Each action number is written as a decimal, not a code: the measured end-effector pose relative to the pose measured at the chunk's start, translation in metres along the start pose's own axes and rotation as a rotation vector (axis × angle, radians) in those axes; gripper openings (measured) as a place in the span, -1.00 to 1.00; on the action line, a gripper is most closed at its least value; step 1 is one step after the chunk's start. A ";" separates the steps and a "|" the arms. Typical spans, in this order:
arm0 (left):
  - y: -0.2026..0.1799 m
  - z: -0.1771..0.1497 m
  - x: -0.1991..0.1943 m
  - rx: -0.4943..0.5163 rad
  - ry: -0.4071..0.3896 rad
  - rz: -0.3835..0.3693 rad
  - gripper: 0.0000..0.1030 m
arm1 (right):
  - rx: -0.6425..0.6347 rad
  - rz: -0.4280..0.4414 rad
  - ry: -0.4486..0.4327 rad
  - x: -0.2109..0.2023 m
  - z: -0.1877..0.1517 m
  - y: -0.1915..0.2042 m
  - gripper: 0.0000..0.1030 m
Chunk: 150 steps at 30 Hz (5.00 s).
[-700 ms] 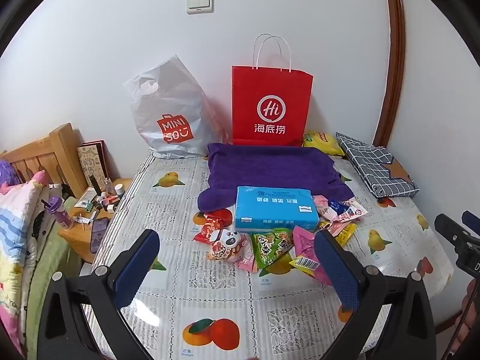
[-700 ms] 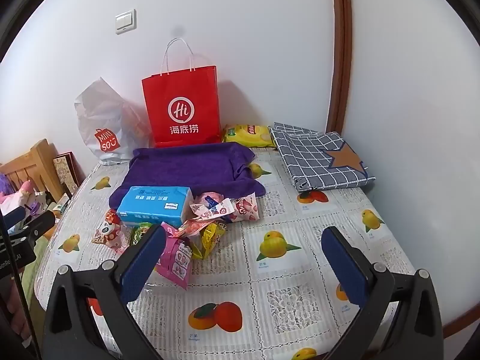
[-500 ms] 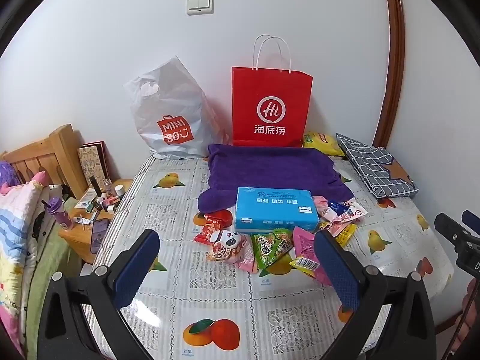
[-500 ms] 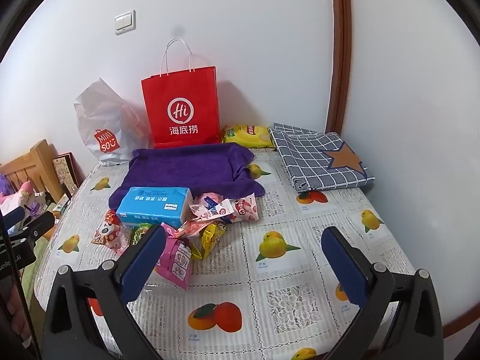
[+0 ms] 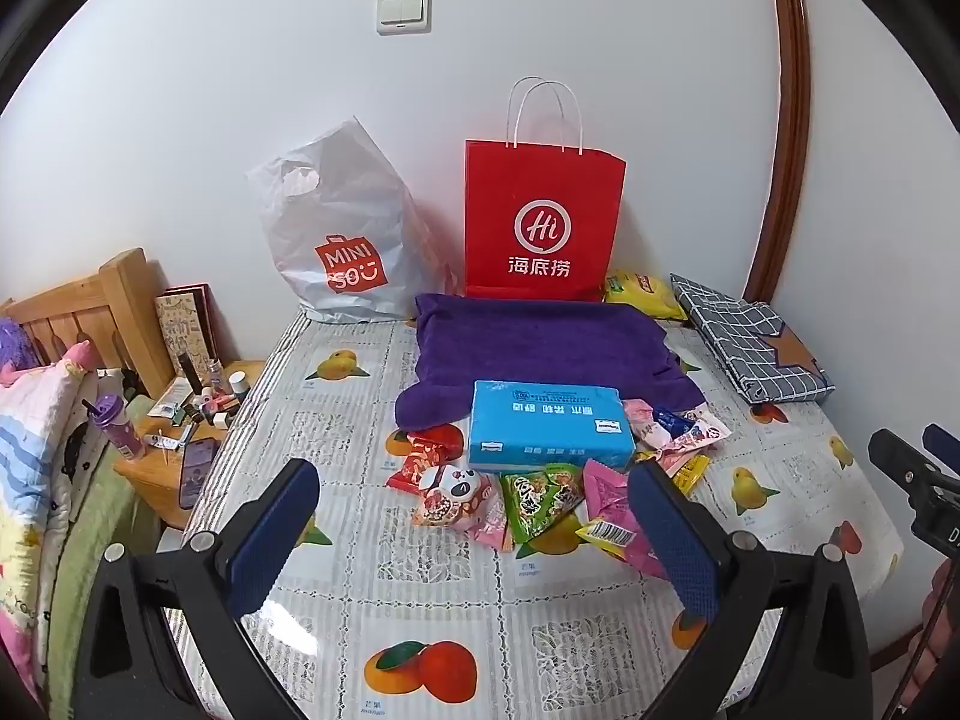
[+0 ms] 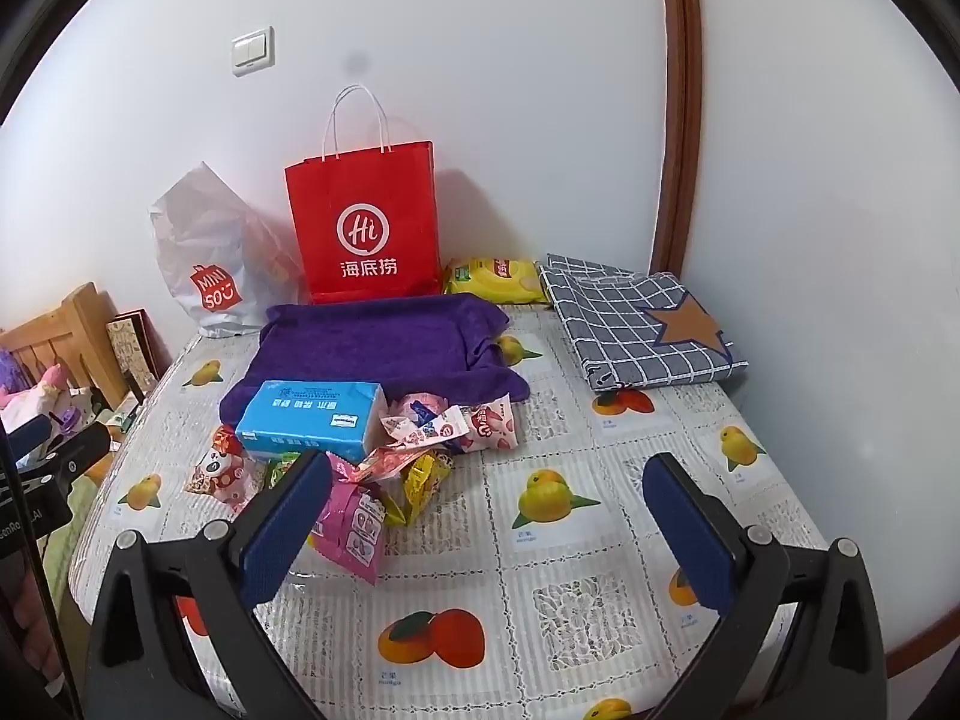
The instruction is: Organize snacks
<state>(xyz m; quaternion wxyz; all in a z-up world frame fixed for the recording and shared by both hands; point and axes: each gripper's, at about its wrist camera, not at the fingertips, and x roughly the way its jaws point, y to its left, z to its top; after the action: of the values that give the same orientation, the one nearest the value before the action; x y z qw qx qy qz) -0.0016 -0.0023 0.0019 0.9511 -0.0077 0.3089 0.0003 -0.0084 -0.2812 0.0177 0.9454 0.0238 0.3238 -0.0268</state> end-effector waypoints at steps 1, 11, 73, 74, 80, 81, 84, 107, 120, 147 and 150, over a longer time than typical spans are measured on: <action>0.000 0.000 0.000 0.000 0.001 0.001 1.00 | 0.000 0.000 -0.002 -0.001 0.000 0.000 0.98; 0.004 0.009 -0.003 -0.005 -0.001 0.000 1.00 | -0.003 0.003 -0.004 -0.001 0.000 0.002 0.98; 0.003 0.009 -0.006 -0.006 -0.016 0.001 1.00 | -0.024 0.013 -0.013 -0.009 0.001 0.011 0.98; 0.003 0.009 -0.006 -0.007 -0.016 0.001 1.00 | -0.024 0.014 -0.013 -0.009 0.001 0.011 0.98; 0.003 0.009 -0.006 -0.007 -0.017 0.000 1.00 | -0.026 0.015 -0.014 -0.009 0.000 0.012 0.98; 0.003 0.009 -0.006 -0.007 -0.017 0.000 1.00 | -0.026 0.014 -0.014 -0.009 0.000 0.012 0.98; 0.002 0.009 -0.006 -0.008 -0.017 -0.001 1.00 | -0.026 0.014 -0.015 -0.009 0.000 0.012 0.98; 0.026 -0.028 0.099 -0.056 0.164 0.046 0.95 | -0.026 0.061 0.189 0.118 -0.033 0.018 0.46; 0.048 -0.037 0.152 -0.079 0.239 0.017 0.95 | -0.035 0.109 0.296 0.199 -0.038 0.037 0.10; 0.025 -0.049 0.204 -0.046 0.391 -0.106 0.14 | -0.069 0.220 0.368 0.232 -0.061 0.027 -0.32; 0.023 -0.050 0.199 -0.049 0.386 -0.135 -0.18 | -0.045 0.218 0.365 0.220 -0.066 0.017 -0.33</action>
<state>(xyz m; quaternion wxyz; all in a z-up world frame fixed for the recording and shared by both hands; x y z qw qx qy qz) 0.1298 0.0187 -0.1561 0.8717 -0.0515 0.4839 -0.0576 0.1264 -0.2683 -0.1690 0.8686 0.0421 0.4858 0.0879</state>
